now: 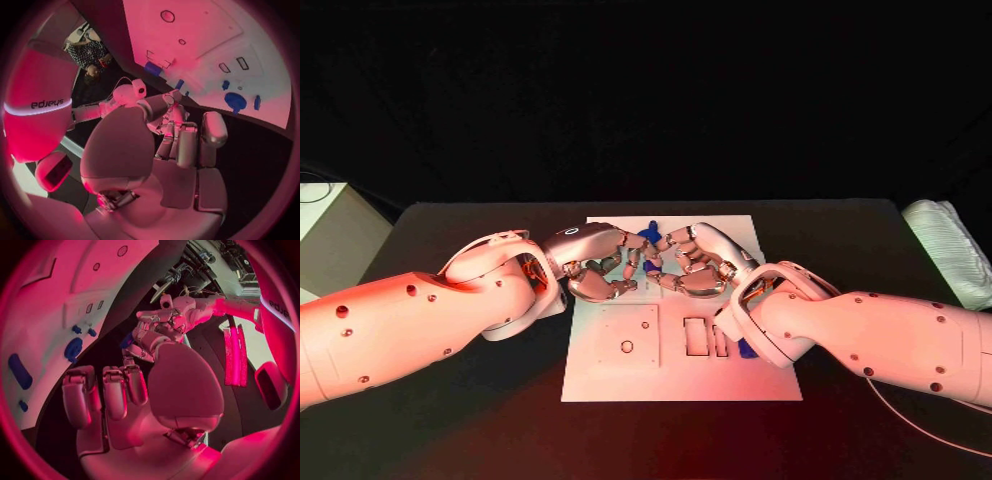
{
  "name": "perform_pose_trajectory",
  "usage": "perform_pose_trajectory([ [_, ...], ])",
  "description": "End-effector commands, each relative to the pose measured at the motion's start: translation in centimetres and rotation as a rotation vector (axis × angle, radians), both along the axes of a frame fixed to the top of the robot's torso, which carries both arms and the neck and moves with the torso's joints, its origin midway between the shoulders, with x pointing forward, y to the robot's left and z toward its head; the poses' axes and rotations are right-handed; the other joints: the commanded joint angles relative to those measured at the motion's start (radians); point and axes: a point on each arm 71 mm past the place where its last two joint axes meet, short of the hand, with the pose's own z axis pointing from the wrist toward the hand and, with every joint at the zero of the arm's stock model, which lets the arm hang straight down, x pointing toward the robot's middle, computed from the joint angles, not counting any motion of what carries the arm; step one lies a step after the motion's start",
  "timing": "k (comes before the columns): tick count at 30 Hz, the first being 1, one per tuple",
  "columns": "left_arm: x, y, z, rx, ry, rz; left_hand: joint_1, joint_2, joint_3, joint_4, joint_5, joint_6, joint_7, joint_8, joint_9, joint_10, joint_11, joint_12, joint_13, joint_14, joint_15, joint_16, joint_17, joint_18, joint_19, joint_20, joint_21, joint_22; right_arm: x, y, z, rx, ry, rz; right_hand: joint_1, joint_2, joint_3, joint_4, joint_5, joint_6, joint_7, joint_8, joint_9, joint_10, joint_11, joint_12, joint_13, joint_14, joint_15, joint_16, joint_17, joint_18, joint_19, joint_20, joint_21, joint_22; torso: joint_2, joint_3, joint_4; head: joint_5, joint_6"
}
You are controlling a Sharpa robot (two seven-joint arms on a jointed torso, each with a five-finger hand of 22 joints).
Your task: Assemble the parts on the task board
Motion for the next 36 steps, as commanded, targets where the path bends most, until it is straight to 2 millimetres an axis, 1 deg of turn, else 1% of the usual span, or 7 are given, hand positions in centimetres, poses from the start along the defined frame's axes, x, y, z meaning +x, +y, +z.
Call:
perform_pose_trajectory([
  [1, -0.03, -0.20, -0.15, 0.025, 0.015, -0.009, 0.001, 0.007, 0.006, 0.002, 0.007, 0.004, 0.000, 0.007, 0.001, -0.002, -0.007, 0.004, 0.002, 0.006, -0.002, 0.004, 0.049, -0.019, 0.006, 0.002, 0.006, 0.001, -0.09, 0.20, 0.03, -0.003, 0.003, 0.017, 0.006, 0.001, 0.001, -0.007, 0.003, -0.003, -0.004, 0.002, 0.001, 0.023, 0.004, 0.006, 0.172, 0.104, -0.001, 0.003, 0.263, -0.007, 0.105, -0.004, 0.004, 0.263, -0.001, 0.0000, 0.0000, 0.000, -0.001],
  [15, 0.21, -0.46, -0.55, 0.069, 0.041, 0.002, -0.011, 0.004, 0.018, 0.010, 0.006, 0.030, 0.010, 0.010, 0.002, 0.001, -0.010, 0.016, 0.010, 0.017, -0.004, 0.010, 0.066, -0.023, 0.021, 0.000, 0.012, 0.016, -0.21, 0.31, 0.08, -0.001, 0.003, 0.023, 0.006, 0.001, 0.001, -0.007, 0.003, -0.003, -0.004, 0.002, 0.001, 0.023, 0.004, 0.006, 0.172, 0.104, -0.001, 0.003, 0.263, -0.007, 0.105, -0.004, 0.004, 0.263, 0.000, 0.0002, -0.0001, 0.000, -0.005],
  [20, 0.30, -0.43, -0.65, 0.079, 0.049, 0.012, -0.021, 0.001, 0.021, 0.017, 0.006, 0.036, 0.011, 0.005, 0.000, 0.042, -0.014, 0.049, 0.066, 0.030, -0.007, 0.017, 0.086, -0.027, 0.038, -0.001, 0.017, 0.032, -0.23, 0.32, 0.08, -0.001, 0.004, 0.024, 0.006, 0.001, 0.001, -0.007, 0.003, -0.003, -0.004, 0.002, 0.001, 0.023, 0.004, 0.006, 0.172, 0.104, -0.001, 0.003, 0.263, -0.007, 0.105, -0.004, 0.004, 0.263, 0.000, 0.0007, -0.0006, 0.000, -0.005],
  [21, 0.32, -0.44, -0.67, 0.081, 0.051, 0.013, -0.024, -0.002, 0.021, 0.019, 0.006, 0.036, 0.010, 0.001, -0.002, 0.066, -0.016, 0.069, 0.101, 0.036, -0.008, 0.020, 0.096, -0.028, 0.043, -0.002, 0.018, 0.036, -0.24, 0.33, 0.08, -0.001, 0.004, 0.024, 0.006, 0.001, 0.001, -0.007, 0.003, -0.003, -0.004, 0.002, 0.001, 0.023, 0.004, 0.006, 0.172, 0.104, -0.001, 0.003, 0.263, -0.007, 0.105, -0.004, 0.004, 0.263, 0.000, 0.0003, -0.0004, -0.001, -0.005],
  [23, 0.33, -0.45, -0.71, 0.084, 0.054, 0.016, -0.025, -0.003, 0.022, 0.021, 0.006, 0.036, 0.008, -0.003, -0.003, 0.084, -0.018, 0.086, 0.129, 0.044, -0.010, 0.024, 0.108, -0.030, 0.050, -0.003, 0.020, 0.042, -0.25, 0.33, 0.09, -0.002, 0.004, 0.025, 0.005, 0.002, 0.001, -0.008, 0.004, -0.003, -0.003, 0.002, 0.001, 0.023, 0.004, 0.005, 0.172, 0.104, -0.001, 0.003, 0.262, -0.007, 0.105, -0.004, 0.004, 0.263, 0.000, 0.0001, -0.0003, -0.001, -0.006],
  [28, 0.32, -0.56, -0.73, 0.087, 0.057, 0.016, -0.028, -0.004, 0.022, 0.023, 0.006, 0.036, 0.007, -0.007, -0.005, 0.091, -0.020, 0.096, 0.143, 0.048, -0.011, 0.026, 0.115, -0.031, 0.055, -0.003, 0.021, 0.046, -0.22, 0.30, 0.06, -0.003, 0.006, 0.025, 0.005, 0.002, 0.001, -0.008, 0.004, -0.003, -0.003, 0.002, 0.001, 0.023, 0.004, 0.005, 0.172, 0.104, -0.001, 0.003, 0.262, -0.007, 0.105, -0.004, 0.004, 0.263, 0.000, 0.0007, -0.0002, -0.002, -0.007],
  [36, 0.19, -0.78, -0.60, 0.073, 0.050, 0.005, -0.029, -0.005, 0.023, 0.025, 0.006, 0.034, 0.005, -0.011, -0.006, 0.098, -0.021, 0.104, 0.156, 0.051, -0.012, 0.028, 0.120, -0.032, 0.059, -0.004, 0.022, 0.050, -0.02, 0.18, -0.04, -0.009, 0.009, 0.019, 0.005, 0.002, 0.001, -0.008, 0.004, -0.003, -0.003, 0.002, 0.001, 0.023, 0.004, 0.005, 0.172, 0.104, -0.001, 0.003, 0.262, -0.007, 0.105, -0.004, 0.004, 0.263, 0.000, -0.0003, 0.0004, -0.003, -0.007],
])
